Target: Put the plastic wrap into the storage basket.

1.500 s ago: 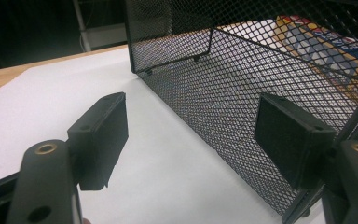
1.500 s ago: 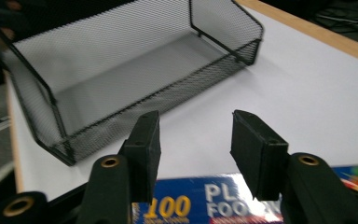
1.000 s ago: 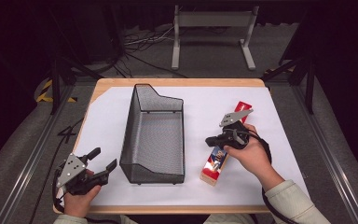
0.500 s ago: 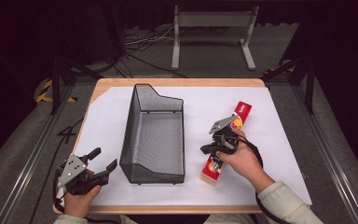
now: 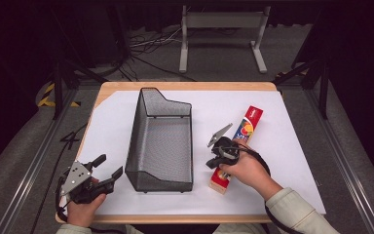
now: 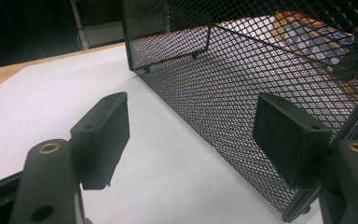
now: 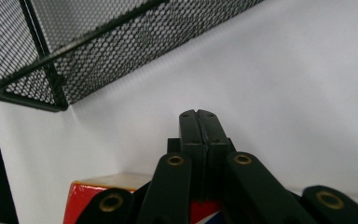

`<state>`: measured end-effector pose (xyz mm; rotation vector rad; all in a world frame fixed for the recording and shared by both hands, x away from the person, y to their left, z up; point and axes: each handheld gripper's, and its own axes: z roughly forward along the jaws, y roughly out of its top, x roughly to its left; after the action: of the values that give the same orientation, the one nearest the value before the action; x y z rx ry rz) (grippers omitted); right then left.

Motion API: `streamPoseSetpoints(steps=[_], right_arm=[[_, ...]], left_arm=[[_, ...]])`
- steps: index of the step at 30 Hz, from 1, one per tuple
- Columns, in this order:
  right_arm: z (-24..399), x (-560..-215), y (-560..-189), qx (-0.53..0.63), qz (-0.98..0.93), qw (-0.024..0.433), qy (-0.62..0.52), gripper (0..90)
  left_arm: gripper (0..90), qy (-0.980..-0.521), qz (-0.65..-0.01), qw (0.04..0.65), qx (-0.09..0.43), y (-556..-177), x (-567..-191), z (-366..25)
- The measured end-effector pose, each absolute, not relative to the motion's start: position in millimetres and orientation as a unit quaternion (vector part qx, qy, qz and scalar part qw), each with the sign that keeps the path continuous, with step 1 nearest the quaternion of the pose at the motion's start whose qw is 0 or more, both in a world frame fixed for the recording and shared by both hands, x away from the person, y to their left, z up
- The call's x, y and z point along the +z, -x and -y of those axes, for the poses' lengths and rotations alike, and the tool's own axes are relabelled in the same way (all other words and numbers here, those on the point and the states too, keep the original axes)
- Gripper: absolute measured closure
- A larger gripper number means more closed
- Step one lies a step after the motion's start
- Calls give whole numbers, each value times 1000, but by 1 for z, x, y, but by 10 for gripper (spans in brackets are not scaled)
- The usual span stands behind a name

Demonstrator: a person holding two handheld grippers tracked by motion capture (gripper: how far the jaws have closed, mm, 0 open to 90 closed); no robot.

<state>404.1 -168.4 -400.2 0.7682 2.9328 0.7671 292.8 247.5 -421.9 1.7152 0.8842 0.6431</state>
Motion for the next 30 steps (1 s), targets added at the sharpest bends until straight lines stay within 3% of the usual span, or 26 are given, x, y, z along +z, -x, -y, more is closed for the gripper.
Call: streamPoseSetpoints(steps=[12,30], right_arm=[[171,-397,-400,223,-943,-8,-249,900],[195,-397,-382,118,-960,-66,-243,900]], left_arm=[[279,-717,-370,526,269,-292,-422,-248],[278,-717,-373,524,268,-291,-422,-248]])
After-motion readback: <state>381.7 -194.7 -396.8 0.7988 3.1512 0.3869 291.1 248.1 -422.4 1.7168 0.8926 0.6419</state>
